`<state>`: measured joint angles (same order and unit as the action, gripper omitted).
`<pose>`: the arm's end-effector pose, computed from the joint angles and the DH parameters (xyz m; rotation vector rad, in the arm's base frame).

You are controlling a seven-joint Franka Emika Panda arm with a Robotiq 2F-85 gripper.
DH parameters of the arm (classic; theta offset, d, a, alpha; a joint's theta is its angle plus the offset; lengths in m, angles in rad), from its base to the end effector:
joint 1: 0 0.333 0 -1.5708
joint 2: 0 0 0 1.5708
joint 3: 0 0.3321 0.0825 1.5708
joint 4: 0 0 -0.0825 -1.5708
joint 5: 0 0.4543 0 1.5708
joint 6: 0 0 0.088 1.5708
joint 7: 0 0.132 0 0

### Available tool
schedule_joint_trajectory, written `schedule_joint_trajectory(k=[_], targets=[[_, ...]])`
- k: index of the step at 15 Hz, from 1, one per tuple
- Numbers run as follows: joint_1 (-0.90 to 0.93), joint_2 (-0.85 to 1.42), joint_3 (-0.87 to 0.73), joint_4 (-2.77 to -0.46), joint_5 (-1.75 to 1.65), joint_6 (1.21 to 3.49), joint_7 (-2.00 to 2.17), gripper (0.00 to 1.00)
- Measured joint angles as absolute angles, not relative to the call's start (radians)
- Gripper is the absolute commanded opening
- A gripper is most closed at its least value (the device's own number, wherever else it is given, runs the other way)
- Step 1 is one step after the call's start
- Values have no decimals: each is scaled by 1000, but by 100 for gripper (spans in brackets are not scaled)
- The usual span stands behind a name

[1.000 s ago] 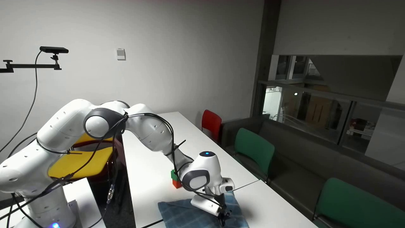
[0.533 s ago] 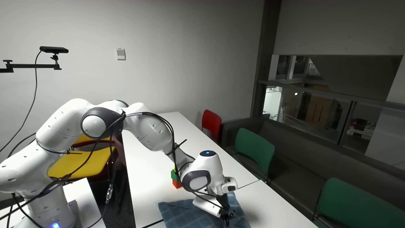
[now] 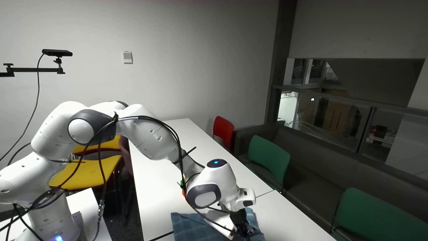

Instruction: Unfold the cloth

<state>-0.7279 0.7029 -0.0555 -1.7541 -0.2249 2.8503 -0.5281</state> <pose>0.5479 -0.5266 0.1447 2.7770 -0.0447 0.3153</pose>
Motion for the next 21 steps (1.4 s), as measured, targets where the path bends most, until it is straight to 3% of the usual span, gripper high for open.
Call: schedule_joint_trajectory(k=[11,18,21], targets=[[-762,687,-16,-1786,-208,2919,-505,1],[-398,667,-488,-1860,-433,3146,-56,4],[-304,670,-581,-1878,-444,3146,-7,4]])
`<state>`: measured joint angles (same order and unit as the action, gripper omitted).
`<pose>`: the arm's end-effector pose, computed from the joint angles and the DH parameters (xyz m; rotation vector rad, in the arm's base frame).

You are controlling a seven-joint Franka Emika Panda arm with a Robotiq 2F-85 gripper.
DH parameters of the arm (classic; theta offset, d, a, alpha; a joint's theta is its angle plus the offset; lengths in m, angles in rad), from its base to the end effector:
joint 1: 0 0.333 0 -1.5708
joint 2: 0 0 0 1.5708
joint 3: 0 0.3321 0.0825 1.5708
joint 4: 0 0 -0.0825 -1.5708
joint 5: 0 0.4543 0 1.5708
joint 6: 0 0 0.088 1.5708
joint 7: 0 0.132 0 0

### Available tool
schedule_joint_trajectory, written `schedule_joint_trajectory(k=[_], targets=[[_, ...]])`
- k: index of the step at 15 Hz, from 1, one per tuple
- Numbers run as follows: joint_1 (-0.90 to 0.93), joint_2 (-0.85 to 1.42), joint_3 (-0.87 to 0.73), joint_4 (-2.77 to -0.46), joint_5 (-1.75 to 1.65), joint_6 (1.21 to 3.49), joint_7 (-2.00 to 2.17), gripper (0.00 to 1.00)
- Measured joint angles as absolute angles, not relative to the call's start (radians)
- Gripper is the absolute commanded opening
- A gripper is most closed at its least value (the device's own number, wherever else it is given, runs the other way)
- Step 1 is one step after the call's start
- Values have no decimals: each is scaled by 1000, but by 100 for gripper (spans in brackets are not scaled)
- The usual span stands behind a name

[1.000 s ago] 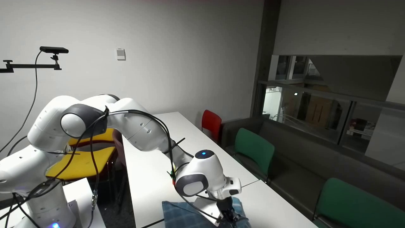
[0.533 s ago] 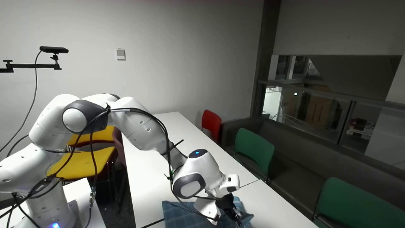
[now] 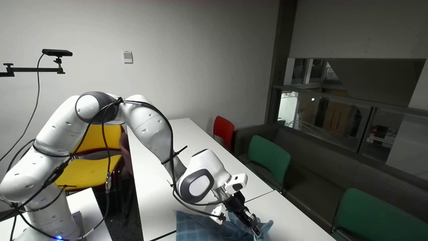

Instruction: Unfold the cloth

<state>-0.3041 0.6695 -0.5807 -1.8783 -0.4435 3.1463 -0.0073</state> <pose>0.5268 -0.5288 0.2048 2.4289 -0.2477 0.4618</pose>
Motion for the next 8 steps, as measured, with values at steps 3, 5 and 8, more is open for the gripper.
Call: schedule_joint_trajectory(k=[3,5,8], targets=[[-296,670,-584,-1883,-444,3146,-6,4],[-296,670,-588,-1885,-444,3146,-6,1],[-296,677,-580,-1885,-394,3137,-25,1]])
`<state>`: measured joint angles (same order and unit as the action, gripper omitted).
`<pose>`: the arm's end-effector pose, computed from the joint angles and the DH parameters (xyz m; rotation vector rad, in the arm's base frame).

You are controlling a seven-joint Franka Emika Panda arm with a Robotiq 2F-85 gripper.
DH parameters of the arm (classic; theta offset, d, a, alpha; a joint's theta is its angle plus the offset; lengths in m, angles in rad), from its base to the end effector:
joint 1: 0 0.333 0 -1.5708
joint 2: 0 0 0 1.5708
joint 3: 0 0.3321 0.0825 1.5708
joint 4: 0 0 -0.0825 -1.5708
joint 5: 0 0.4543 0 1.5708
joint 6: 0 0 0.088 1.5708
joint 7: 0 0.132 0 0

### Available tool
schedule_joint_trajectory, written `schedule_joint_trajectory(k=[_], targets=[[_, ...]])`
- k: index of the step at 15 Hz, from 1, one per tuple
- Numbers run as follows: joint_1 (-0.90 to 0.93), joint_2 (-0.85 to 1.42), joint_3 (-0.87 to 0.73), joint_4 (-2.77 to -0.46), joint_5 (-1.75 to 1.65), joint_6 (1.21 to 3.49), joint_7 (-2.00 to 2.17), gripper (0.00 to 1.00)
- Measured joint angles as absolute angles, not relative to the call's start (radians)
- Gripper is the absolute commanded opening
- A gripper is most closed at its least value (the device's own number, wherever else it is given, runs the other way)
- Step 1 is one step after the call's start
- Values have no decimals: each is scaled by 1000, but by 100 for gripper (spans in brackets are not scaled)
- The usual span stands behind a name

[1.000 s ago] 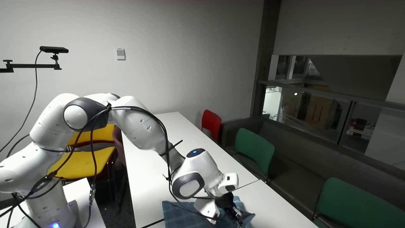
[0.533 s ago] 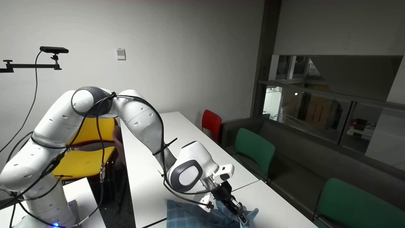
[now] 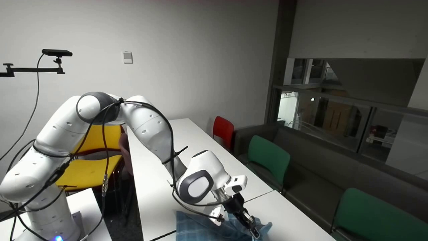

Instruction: Unfold the cloth

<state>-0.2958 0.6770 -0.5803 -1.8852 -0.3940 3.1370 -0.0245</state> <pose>0.5256 -0.5268 0.1979 2.4411 -0.2808 0.4530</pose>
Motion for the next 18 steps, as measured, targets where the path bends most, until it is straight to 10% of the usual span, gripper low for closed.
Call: schedule_joint_trajectory(k=[18], targets=[[-278,653,-574,-2007,-300,2981,-14,1]])
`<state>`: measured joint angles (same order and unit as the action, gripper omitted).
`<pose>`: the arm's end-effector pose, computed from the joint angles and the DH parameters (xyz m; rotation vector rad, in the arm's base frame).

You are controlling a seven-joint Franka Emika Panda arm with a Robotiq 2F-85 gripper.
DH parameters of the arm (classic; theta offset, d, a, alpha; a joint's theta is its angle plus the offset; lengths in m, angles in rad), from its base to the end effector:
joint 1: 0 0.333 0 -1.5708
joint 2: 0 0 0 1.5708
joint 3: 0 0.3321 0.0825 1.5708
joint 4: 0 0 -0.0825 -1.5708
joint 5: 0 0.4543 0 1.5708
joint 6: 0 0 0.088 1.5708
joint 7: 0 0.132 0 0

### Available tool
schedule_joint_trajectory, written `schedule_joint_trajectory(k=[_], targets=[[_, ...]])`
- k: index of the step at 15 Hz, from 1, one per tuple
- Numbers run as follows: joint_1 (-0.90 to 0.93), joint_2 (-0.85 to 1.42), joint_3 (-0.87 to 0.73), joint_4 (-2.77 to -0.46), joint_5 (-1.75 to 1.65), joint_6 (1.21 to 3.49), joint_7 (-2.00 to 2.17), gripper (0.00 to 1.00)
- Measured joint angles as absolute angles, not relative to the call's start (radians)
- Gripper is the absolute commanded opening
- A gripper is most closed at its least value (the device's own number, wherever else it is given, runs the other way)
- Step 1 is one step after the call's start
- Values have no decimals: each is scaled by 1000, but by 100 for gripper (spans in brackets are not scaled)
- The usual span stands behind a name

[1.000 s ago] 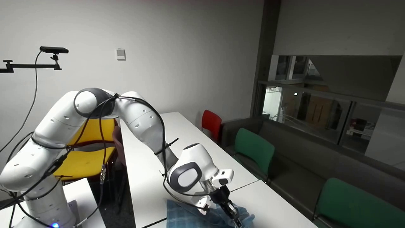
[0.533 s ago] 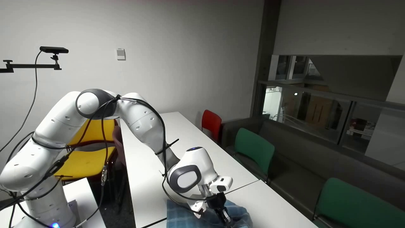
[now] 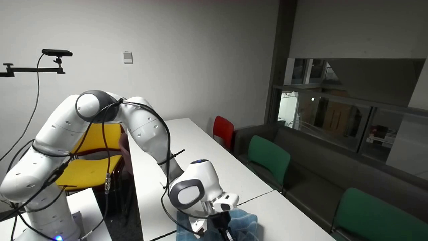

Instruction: Unfold the cloth

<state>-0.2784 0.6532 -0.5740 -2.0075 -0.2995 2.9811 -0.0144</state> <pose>0.4733 -0.5060 0.1435 2.5538 -0.4933 0.2133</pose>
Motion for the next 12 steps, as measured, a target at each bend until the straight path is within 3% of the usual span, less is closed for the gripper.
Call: schedule_joint_trajectory(k=[12], targets=[[-246,568,-639,-2223,-295,3049,-12,1]])
